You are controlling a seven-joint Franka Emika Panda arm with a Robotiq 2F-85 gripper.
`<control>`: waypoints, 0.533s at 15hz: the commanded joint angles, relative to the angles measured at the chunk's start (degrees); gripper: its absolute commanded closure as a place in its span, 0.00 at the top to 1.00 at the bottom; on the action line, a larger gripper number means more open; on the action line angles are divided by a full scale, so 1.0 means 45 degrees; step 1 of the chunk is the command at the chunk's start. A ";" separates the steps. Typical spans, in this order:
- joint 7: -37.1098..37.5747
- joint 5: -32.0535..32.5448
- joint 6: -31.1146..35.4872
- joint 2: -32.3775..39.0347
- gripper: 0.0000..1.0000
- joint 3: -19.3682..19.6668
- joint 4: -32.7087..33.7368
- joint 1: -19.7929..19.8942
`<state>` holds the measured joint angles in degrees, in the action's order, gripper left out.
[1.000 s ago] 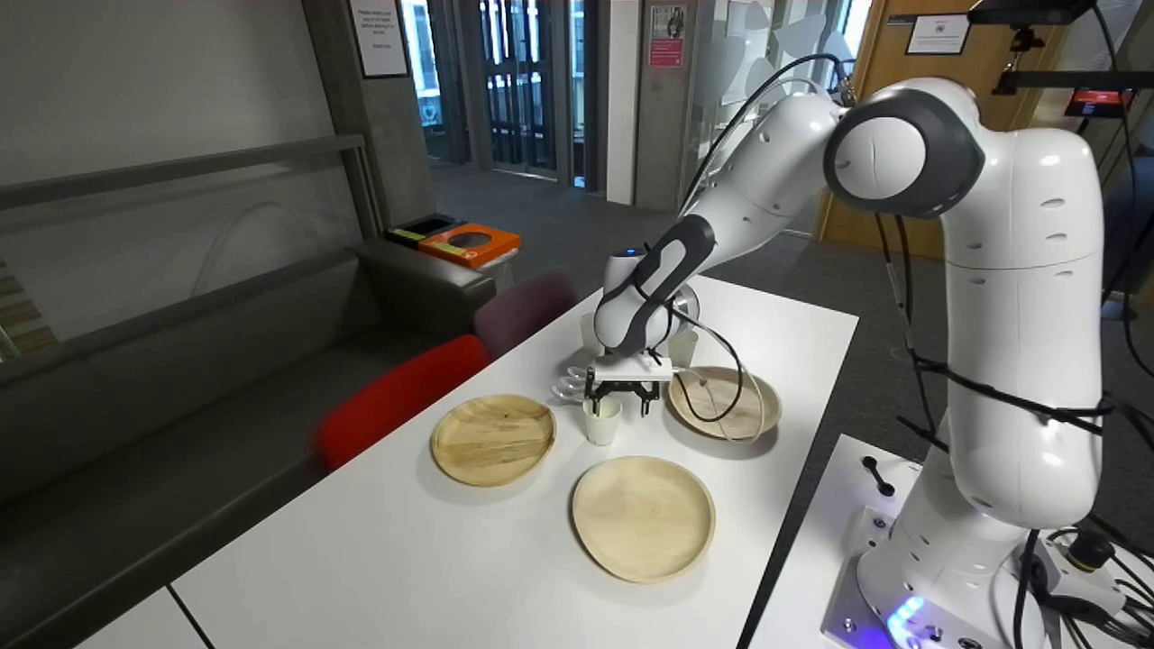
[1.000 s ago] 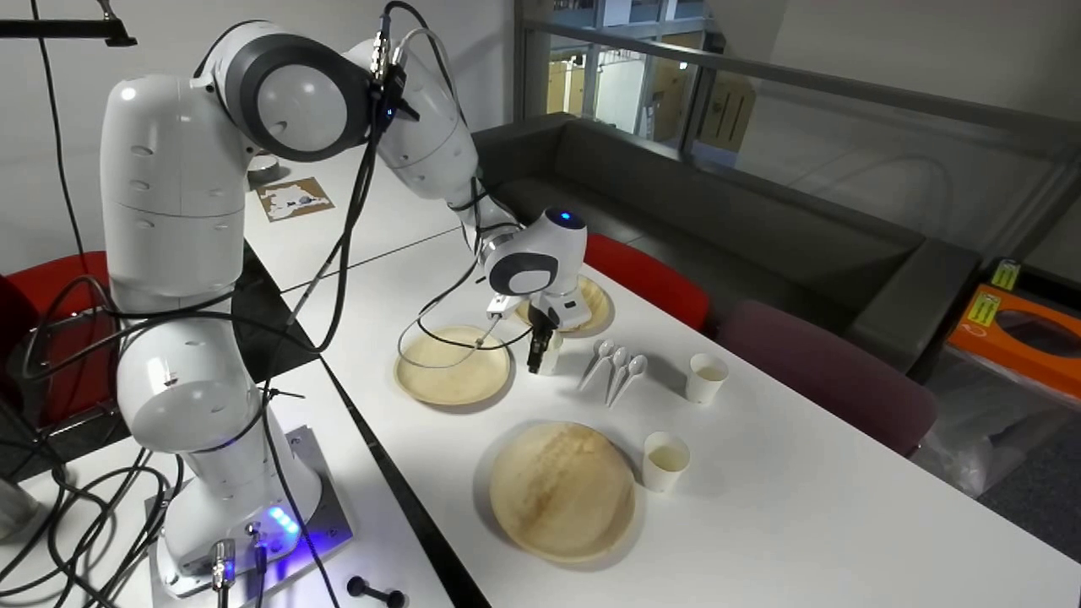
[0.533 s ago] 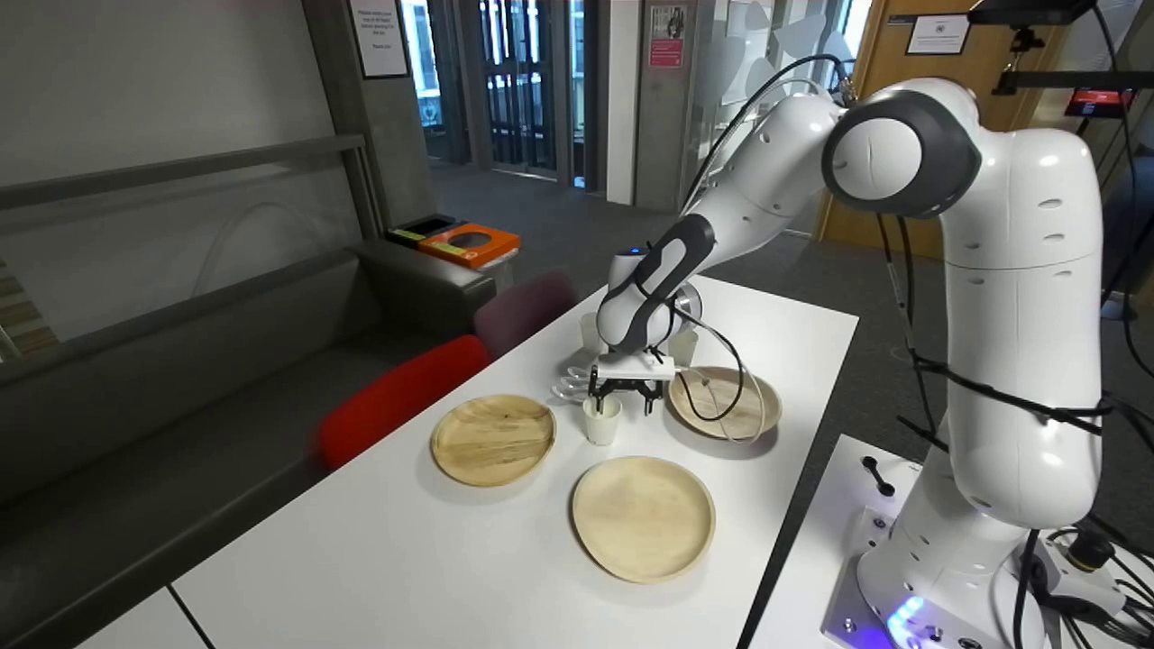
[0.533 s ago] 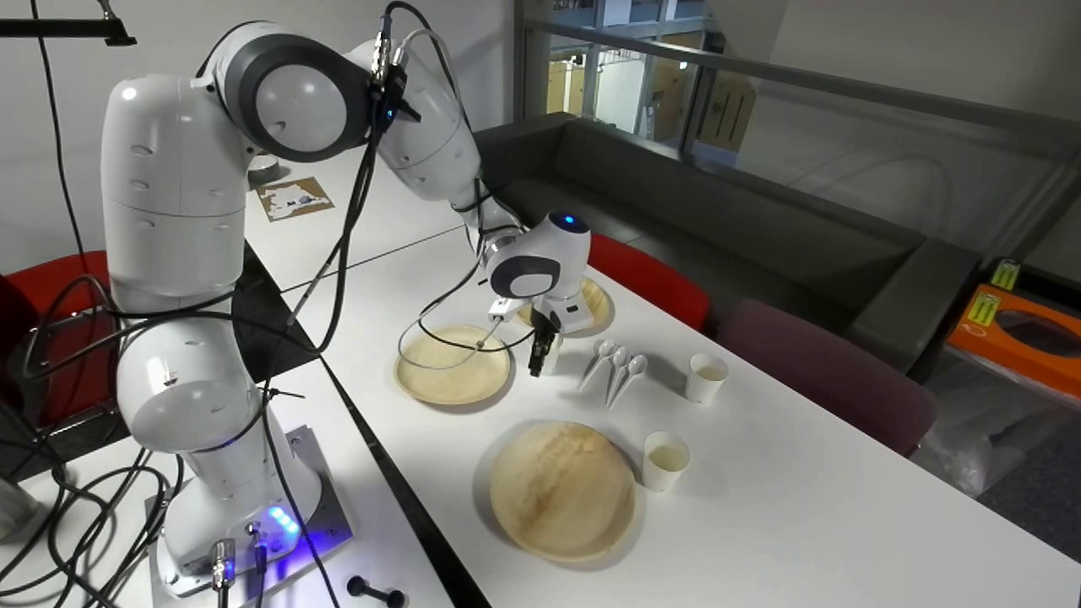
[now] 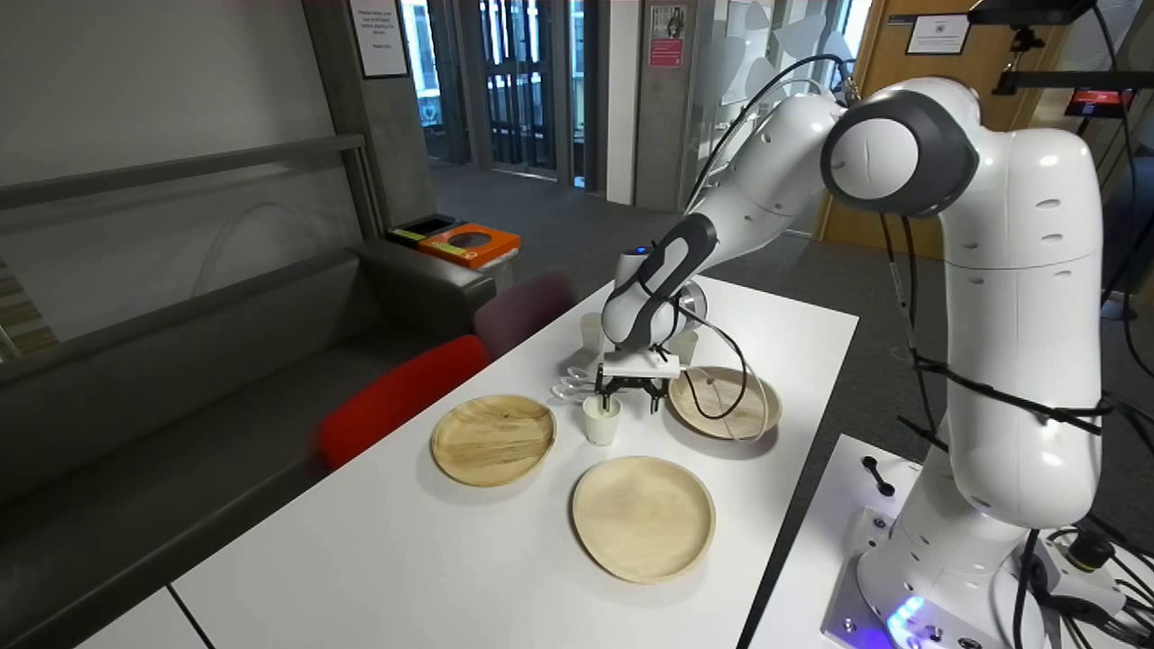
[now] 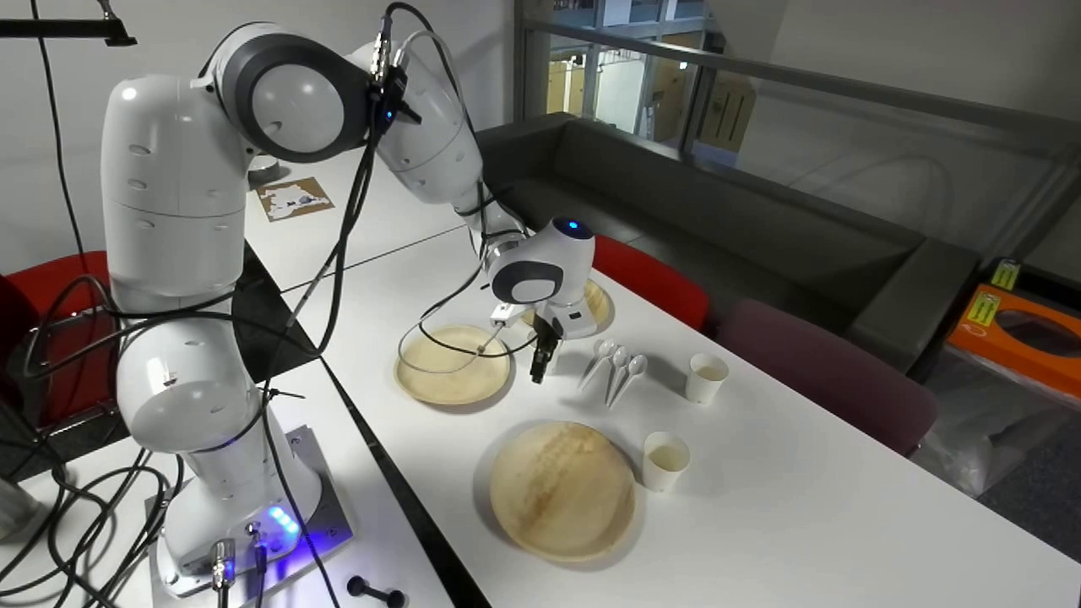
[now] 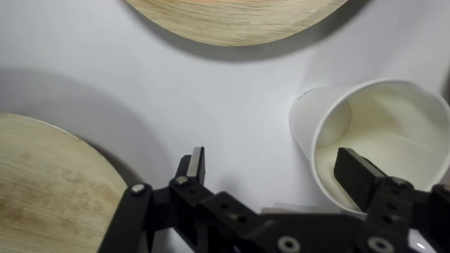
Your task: Shift the cup to the left, then move it closer to the plate
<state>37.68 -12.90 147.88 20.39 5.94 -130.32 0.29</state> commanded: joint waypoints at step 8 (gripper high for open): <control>-0.0372 -0.0149 -0.0115 -0.0394 1.00 0.0026 -0.0492 0.0072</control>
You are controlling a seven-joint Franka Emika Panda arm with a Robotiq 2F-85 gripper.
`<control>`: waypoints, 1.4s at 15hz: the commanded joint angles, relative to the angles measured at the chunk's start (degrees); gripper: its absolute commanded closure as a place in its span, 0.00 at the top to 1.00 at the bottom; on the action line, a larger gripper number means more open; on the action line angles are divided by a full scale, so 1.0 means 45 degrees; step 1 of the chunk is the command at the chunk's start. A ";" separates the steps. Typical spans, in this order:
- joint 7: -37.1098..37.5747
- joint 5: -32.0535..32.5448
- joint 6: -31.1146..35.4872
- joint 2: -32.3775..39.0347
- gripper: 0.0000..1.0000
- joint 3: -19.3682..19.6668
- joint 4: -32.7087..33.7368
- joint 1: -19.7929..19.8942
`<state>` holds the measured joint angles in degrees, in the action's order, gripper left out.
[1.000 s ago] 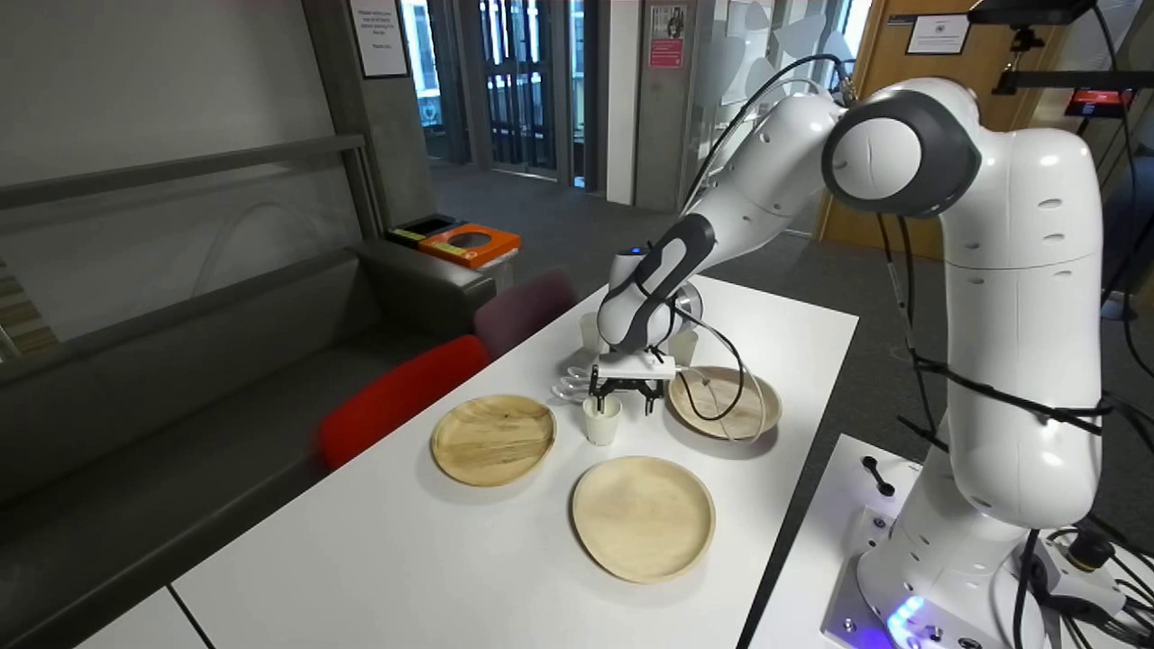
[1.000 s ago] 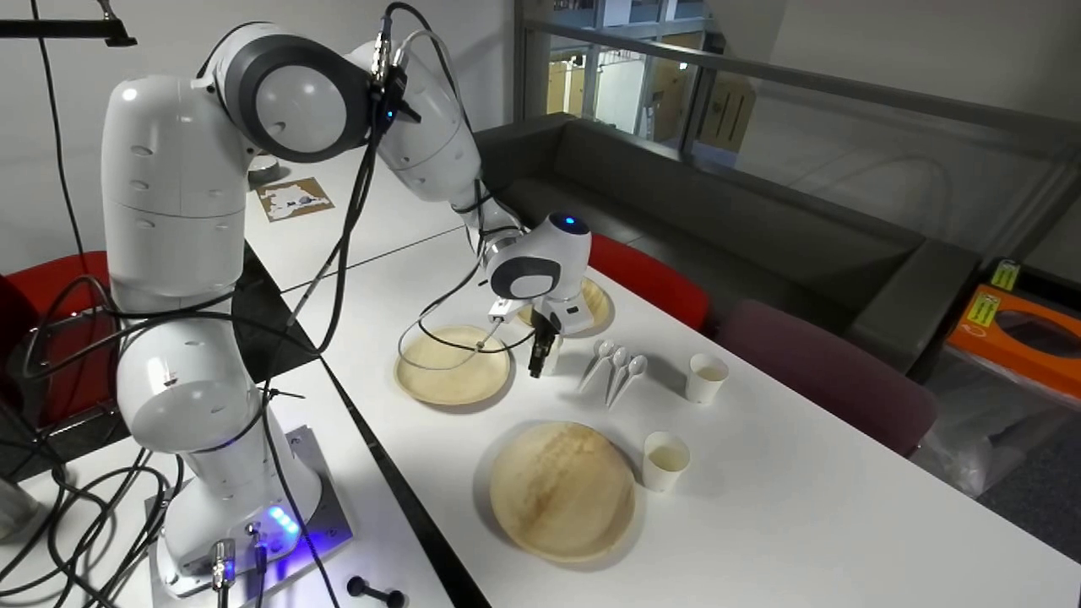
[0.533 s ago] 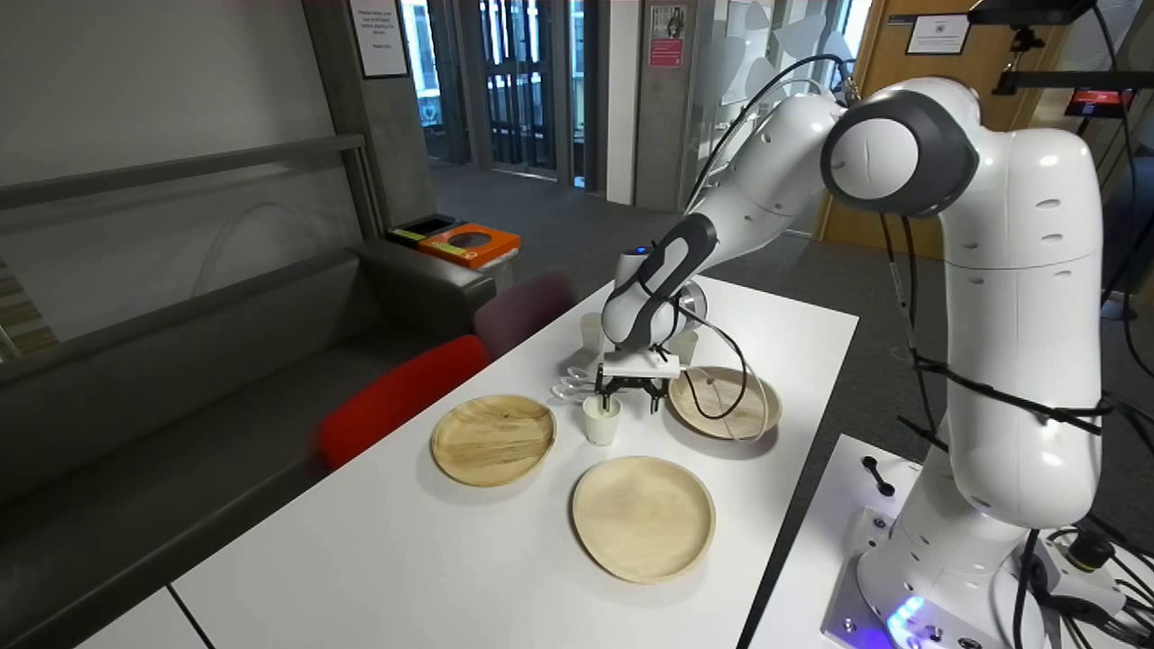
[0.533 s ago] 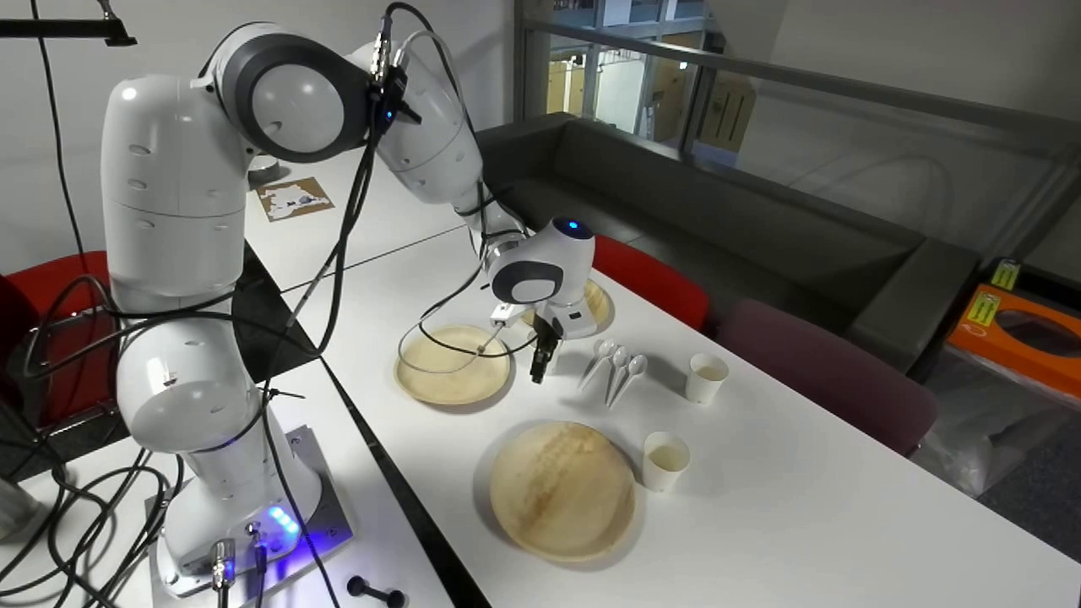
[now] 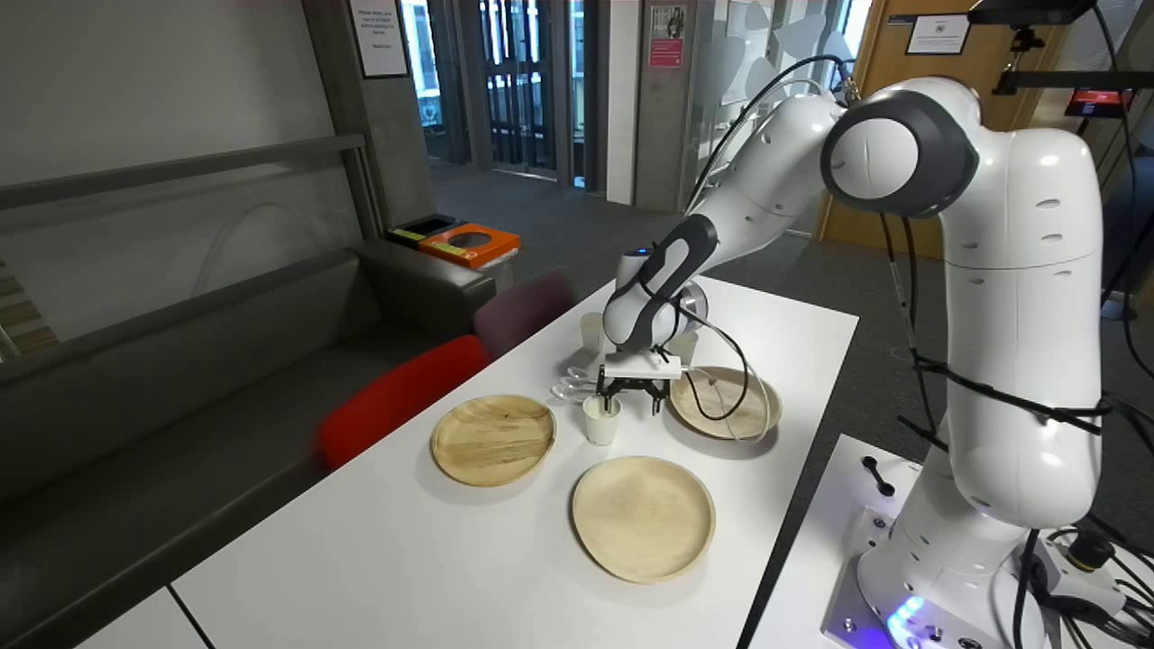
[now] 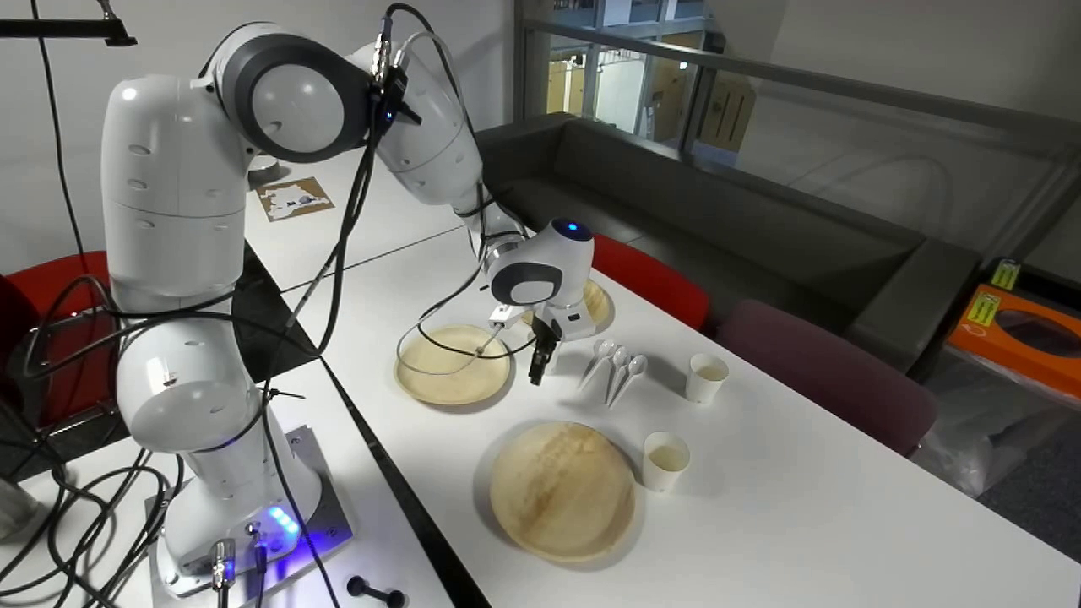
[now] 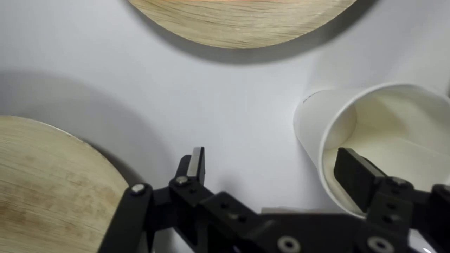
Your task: Shift the cup to the left, then move it closer to the plate
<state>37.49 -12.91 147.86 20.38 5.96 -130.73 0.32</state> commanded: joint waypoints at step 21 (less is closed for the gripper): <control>-0.0989 -0.0004 -0.0396 -0.1244 1.00 0.0701 -0.1888 0.0533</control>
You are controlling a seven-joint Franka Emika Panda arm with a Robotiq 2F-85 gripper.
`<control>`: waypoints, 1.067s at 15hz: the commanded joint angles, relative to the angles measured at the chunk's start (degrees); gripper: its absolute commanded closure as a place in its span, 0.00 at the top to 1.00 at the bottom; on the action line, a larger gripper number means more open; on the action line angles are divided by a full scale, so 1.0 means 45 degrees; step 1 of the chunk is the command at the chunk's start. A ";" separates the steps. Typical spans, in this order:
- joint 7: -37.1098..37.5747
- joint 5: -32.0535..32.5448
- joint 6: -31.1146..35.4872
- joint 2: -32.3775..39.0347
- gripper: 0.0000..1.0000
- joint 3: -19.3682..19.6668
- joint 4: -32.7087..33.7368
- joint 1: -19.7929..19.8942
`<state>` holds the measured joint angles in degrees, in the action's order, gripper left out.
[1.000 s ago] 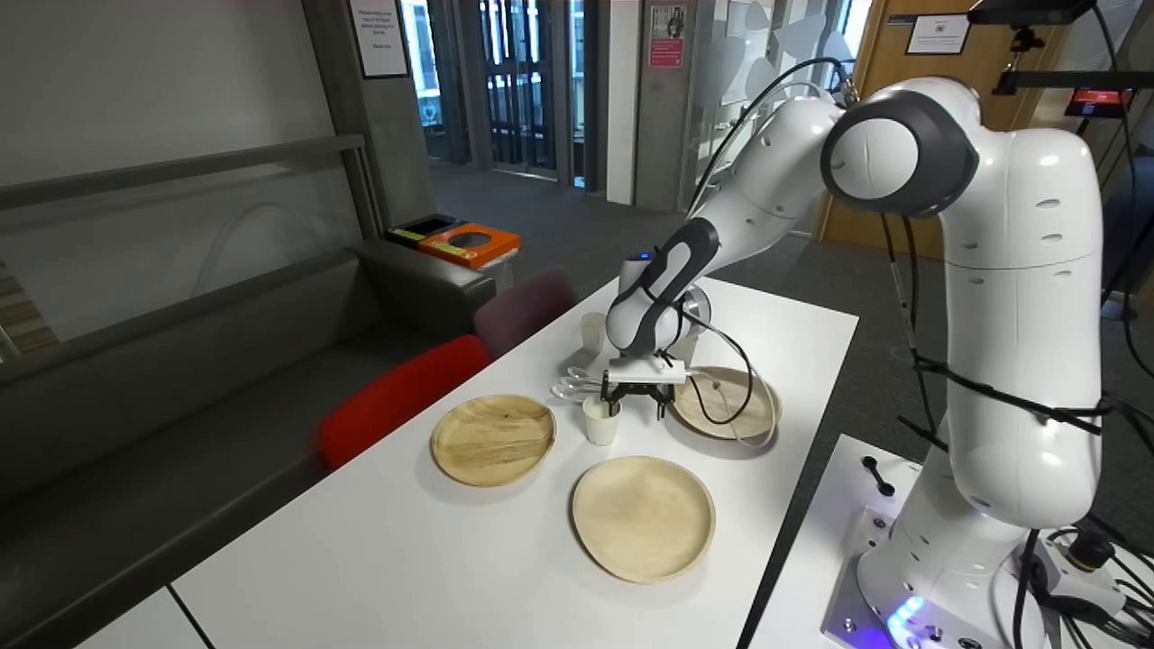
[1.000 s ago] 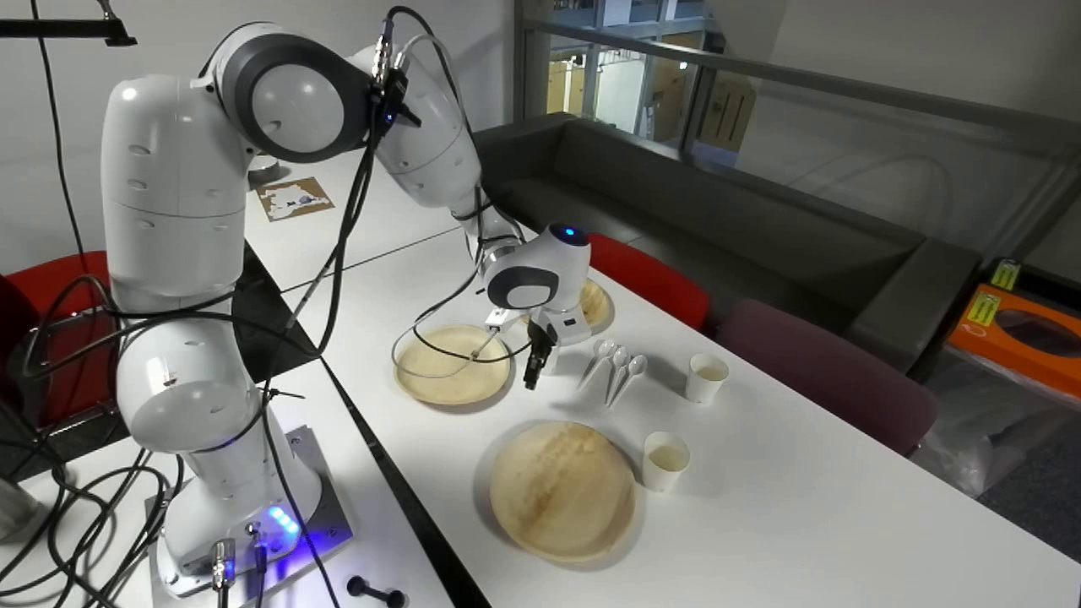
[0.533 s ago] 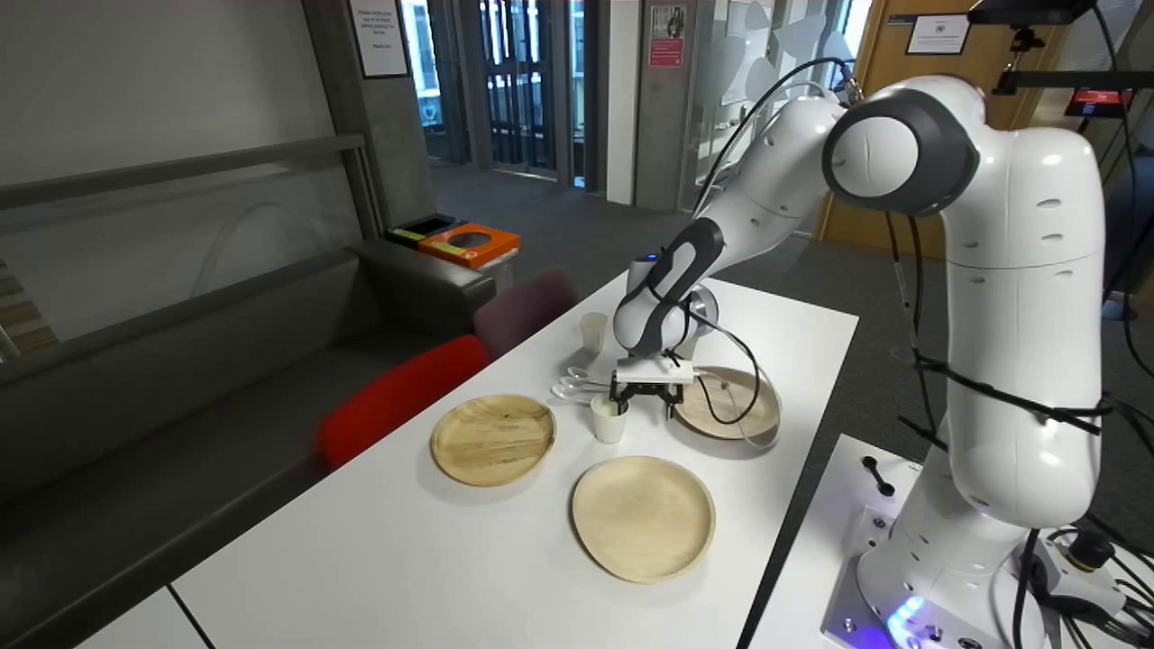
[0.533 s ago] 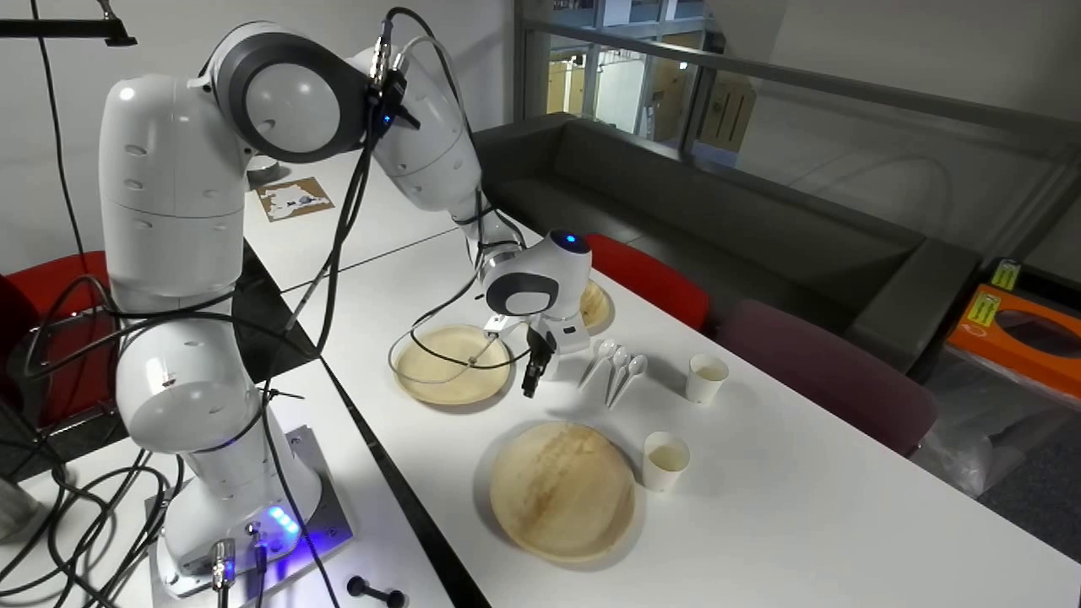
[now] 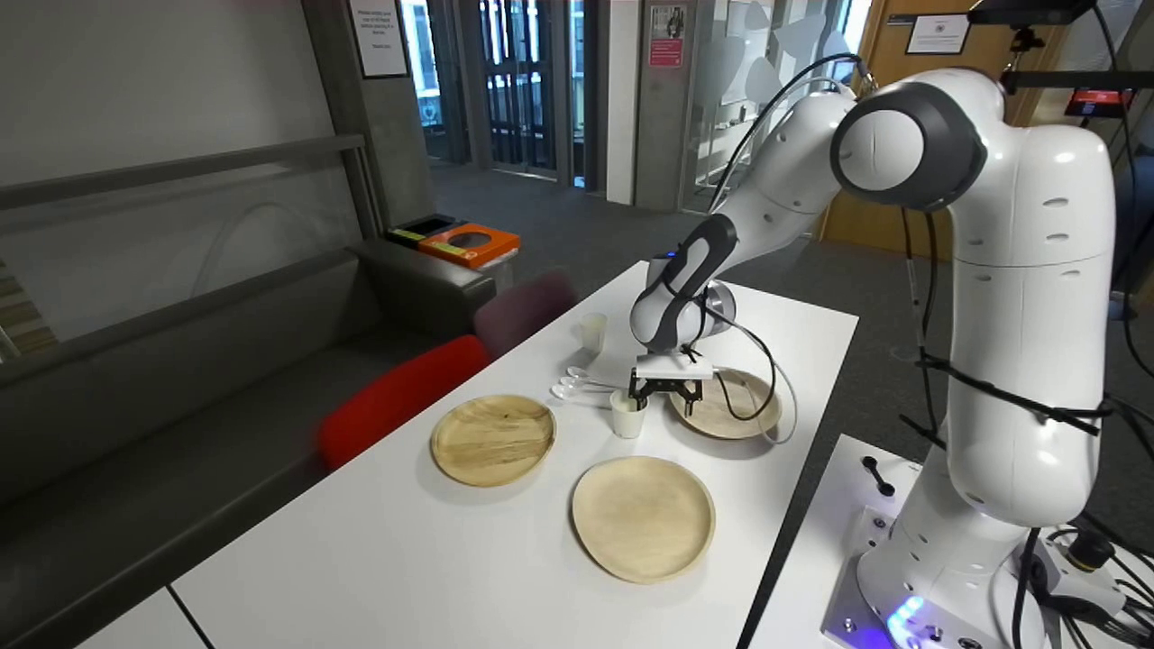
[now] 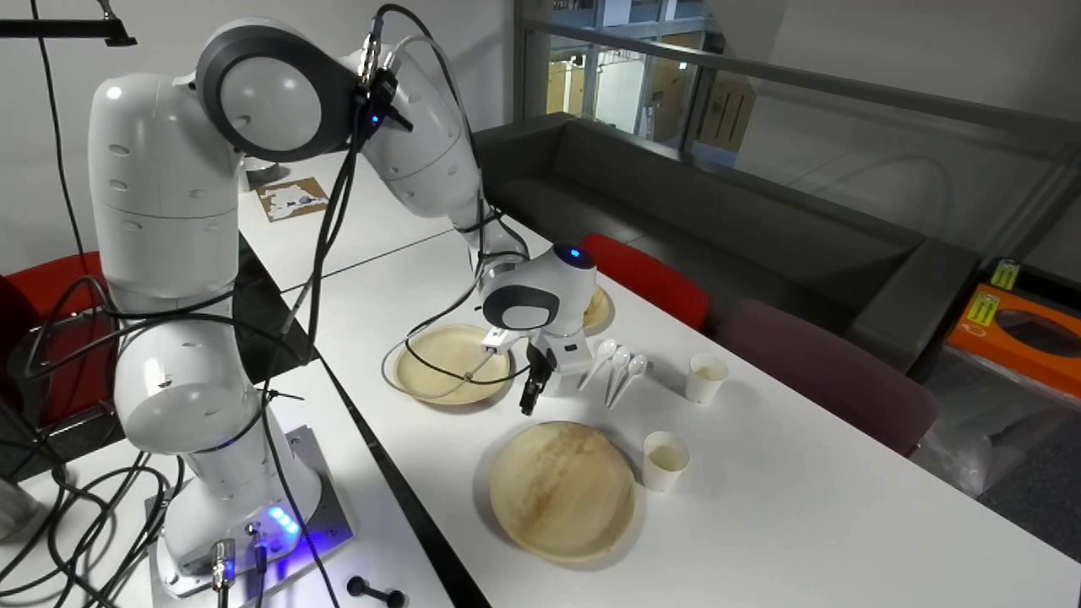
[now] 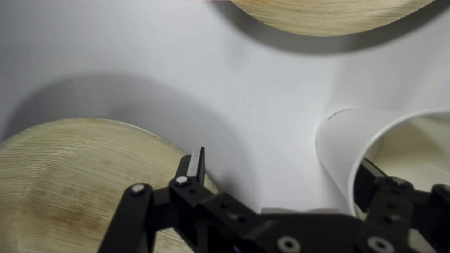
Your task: Shift the cup to the left, then move it closer to the plate
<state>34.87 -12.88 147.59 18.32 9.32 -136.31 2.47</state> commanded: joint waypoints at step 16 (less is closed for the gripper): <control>-0.0402 0.0387 -0.0266 -0.1386 1.00 -0.0320 -0.1423 -0.0438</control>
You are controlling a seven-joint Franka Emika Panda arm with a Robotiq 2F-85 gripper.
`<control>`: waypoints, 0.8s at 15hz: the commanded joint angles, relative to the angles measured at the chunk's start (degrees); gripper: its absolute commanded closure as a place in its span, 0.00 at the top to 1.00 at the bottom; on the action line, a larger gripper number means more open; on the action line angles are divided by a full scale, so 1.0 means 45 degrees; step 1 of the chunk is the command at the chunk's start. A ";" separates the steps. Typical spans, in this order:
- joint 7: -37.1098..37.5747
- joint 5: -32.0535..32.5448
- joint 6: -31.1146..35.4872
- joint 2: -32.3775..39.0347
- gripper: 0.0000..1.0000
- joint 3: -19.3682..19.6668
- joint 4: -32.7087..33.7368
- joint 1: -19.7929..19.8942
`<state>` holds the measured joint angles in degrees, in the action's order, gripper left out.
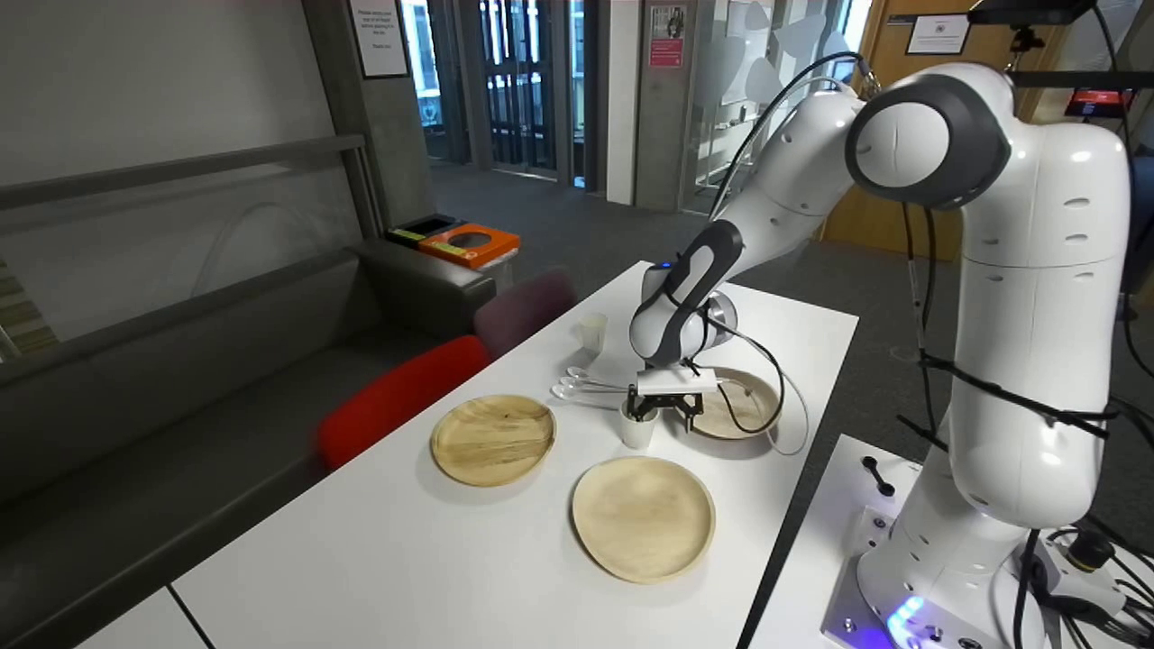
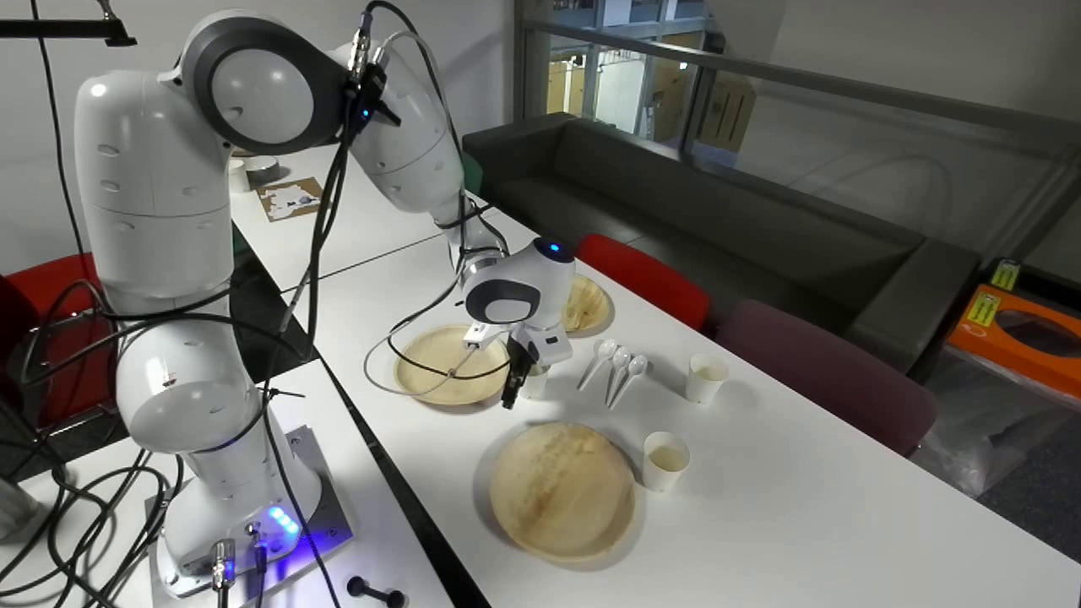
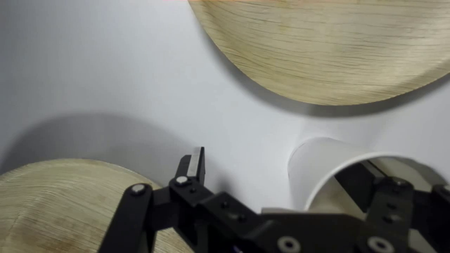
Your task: Shift the cup to the left, then move it closer to the plate
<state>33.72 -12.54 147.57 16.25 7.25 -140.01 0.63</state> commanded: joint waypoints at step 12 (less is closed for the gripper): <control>-0.0465 0.0481 -0.0253 -0.4123 1.00 0.0149 -0.0874 0.0644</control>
<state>31.46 -11.82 147.56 2.22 8.01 -143.65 1.85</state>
